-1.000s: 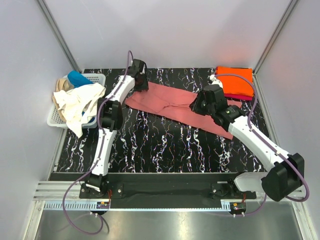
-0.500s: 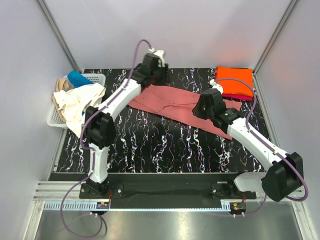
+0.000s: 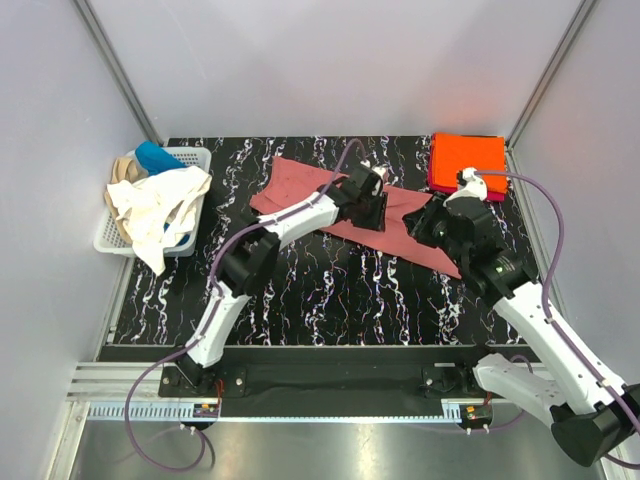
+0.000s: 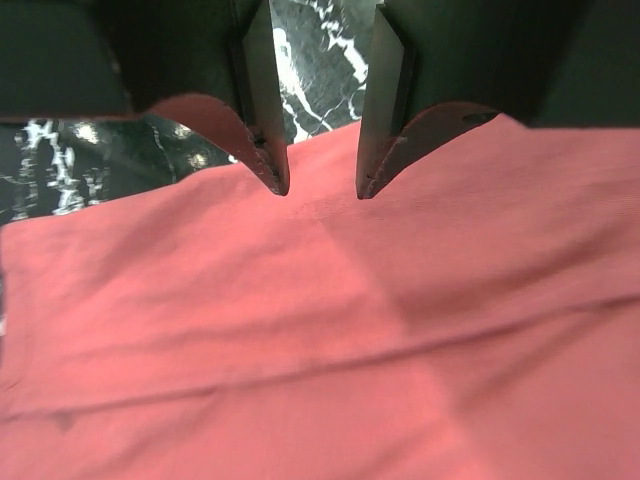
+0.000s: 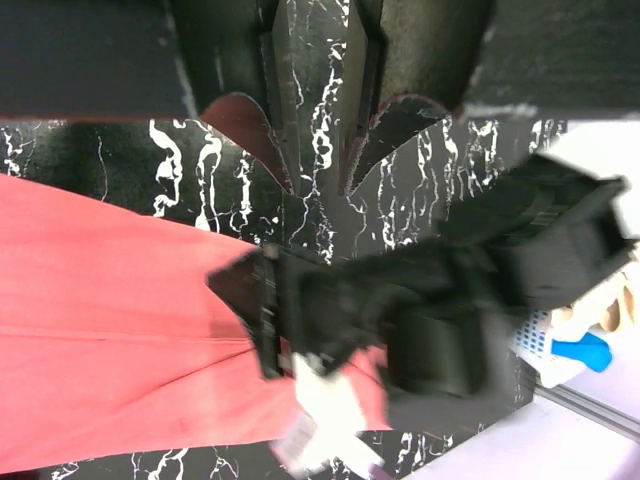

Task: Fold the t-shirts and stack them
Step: Fold the tshirt

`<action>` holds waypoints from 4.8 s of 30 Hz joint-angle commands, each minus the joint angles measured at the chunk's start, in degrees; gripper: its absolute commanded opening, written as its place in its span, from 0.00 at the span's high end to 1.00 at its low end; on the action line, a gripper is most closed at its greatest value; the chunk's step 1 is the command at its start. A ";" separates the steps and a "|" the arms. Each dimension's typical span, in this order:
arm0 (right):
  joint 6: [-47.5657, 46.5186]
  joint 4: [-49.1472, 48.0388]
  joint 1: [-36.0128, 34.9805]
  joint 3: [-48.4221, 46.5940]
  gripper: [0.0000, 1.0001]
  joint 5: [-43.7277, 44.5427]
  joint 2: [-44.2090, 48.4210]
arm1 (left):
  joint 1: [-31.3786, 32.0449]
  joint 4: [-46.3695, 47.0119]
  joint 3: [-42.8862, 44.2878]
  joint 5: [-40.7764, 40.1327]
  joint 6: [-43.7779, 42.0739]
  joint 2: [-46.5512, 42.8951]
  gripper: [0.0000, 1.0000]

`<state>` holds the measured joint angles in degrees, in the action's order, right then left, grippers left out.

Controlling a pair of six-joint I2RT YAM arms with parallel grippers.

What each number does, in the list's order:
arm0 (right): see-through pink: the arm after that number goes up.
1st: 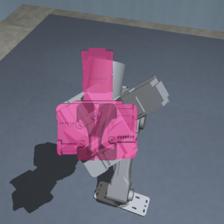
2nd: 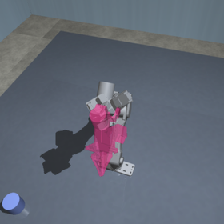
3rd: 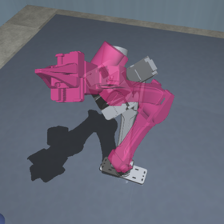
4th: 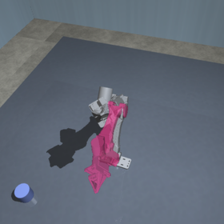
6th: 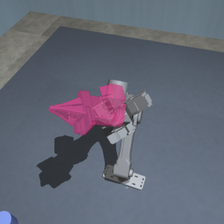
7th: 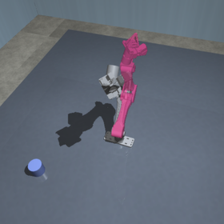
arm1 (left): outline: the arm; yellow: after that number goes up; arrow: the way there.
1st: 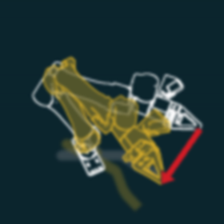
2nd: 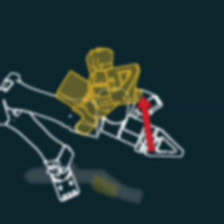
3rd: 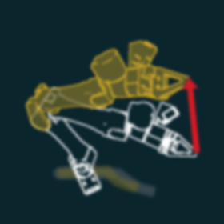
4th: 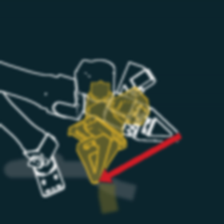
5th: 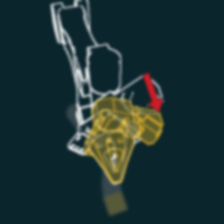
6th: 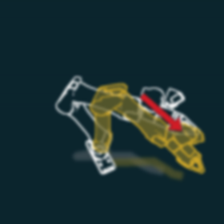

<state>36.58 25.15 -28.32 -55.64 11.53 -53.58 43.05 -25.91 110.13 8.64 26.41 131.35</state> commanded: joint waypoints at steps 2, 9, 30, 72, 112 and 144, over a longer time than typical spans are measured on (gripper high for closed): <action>2.09 -0.19 0.37 1.06 0.71 0.51 0.76 | 1.07 3.67 1.23 2.16 2.94 2.50 0.62; 3.15 0.60 0.28 2.20 0.71 0.51 2.17 | 2.13 3.76 -7.35 0.23 3.56 0.76 0.63; 4.82 -0.27 0.37 3.61 0.71 -2.21 -11.01 | 1.17 4.56 -52.65 -8.47 6.90 -40.02 0.56; 6.76 -5.46 0.37 4.75 0.71 -5.11 -14.09 | -23.10 -4.15 27.51 10.42 -5.32 16.85 0.51; 14.66 -5.11 2.13 14.33 0.83 -13.03 -21.03 | -14.91 5.35 -49.30 -8.38 5.23 -23.85 0.62; 21.87 -7.40 -23.72 14.85 0.99 -15.67 -33.34 | -10.00 4.11 -66.62 -1.78 7.34 -53.39 0.54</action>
<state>55.99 17.85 -51.57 -42.54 -5.67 -86.19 32.84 -23.05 45.10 6.44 33.50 78.91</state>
